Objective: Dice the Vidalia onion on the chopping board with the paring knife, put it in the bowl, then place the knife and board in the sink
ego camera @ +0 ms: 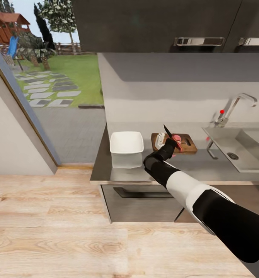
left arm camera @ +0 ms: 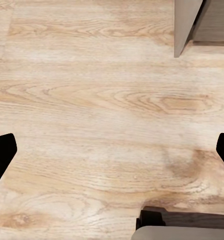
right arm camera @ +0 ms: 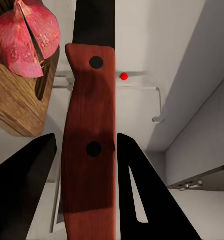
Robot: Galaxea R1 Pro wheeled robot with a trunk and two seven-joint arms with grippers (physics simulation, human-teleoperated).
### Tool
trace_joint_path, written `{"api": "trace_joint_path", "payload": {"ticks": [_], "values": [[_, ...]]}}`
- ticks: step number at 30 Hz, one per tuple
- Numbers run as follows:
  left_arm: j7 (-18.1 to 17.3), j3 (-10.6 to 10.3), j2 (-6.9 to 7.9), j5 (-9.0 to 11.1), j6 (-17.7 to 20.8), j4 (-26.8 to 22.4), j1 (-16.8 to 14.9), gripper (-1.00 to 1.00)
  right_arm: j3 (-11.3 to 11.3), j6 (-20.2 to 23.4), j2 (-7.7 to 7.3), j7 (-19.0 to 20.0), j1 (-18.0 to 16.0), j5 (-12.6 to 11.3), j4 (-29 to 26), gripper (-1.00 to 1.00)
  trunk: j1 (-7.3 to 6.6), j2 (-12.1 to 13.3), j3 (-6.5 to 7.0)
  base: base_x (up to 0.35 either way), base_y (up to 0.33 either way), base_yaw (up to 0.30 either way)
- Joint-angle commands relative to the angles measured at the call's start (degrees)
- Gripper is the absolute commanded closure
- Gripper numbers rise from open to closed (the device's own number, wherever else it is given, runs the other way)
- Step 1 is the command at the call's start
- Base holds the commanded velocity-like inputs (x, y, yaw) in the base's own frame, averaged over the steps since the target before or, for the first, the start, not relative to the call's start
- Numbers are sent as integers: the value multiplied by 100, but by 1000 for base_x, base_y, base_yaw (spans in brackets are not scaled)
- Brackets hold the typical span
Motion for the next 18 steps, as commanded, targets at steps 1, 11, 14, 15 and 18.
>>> {"api": "trace_joint_path", "payload": {"ticks": [1,11,14,15,18], "values": [[-16,-10,0,34,-32,24,-9,-100,26,21,1,-15,-6,-11,14,100,1,-6,-12,0,0,0],[-16,-10,0,38,-32,22,-9,-100,26,20,1,-12,-6,-12,135,100,1,-6,-98,0,0,0],[-16,-10,0,38,-32,22,-9,-100,26,20,1,-12,-6,-12,138,100,1,-6,-126,0,0,0],[-16,-10,0,39,-32,22,-9,-100,26,20,1,-12,-6,-12,139,100,1,-6,-135,0,0,0],[-16,-10,0,38,-32,22,-9,-100,26,20,1,-12,-6,-12,139,100,1,-6,-163,0,0,0]]}}
